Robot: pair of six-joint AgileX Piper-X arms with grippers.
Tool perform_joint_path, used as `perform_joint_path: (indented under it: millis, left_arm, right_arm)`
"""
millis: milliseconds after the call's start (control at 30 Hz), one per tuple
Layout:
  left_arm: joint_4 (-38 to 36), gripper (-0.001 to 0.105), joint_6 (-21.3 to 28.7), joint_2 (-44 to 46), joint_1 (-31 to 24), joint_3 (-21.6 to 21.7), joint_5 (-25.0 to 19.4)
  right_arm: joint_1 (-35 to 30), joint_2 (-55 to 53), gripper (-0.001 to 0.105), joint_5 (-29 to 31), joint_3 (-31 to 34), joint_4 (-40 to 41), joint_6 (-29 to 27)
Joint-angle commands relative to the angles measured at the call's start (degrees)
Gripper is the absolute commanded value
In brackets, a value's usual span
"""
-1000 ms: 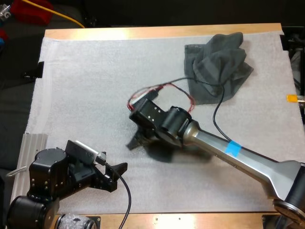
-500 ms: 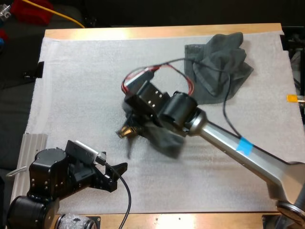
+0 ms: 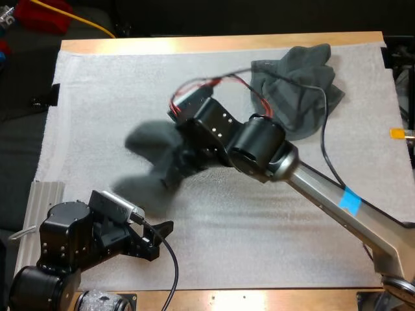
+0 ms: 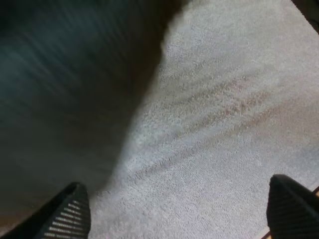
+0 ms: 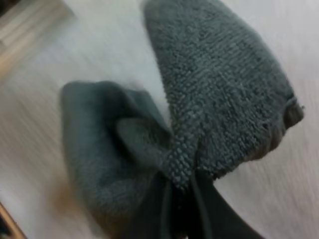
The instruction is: Pick towel from pile, fold and stack
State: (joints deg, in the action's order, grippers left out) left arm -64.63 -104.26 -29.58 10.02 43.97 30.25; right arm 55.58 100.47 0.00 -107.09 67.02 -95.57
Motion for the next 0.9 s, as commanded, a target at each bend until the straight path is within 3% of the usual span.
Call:
perform_joint_path:
  millis: [0, 233, 367, 633, 867]
  left_arm:
    - [0.19, 0.071, 0.39, -0.05, 0.25, 0.55, 0.32]
    - [0.19, 0.071, 0.39, -0.05, 0.25, 0.55, 0.32]
    - [0.19, 0.071, 0.39, -0.05, 0.25, 0.55, 0.32]
    - [-0.22, 0.071, 0.39, -0.05, 0.25, 0.55, 0.32]
    - [-0.21, 0.071, 0.39, -0.05, 0.25, 0.55, 0.32]
  right_arm:
    - [-1.1, -0.27, 0.0, 0.0, 2.77, 1.39, -0.64]
    - [-7.02, -0.27, 0.0, 0.0, 17.18, 1.46, 0.35]
    - [-11.11, -0.27, 0.0, 0.77, 21.72, 2.32, 0.39]
    - [-18.02, -0.27, 0.001, 3.85, 23.25, 2.6, 0.4]
    - [-21.05, -0.27, 0.022, 7.66, 23.25, 2.43, -0.69]
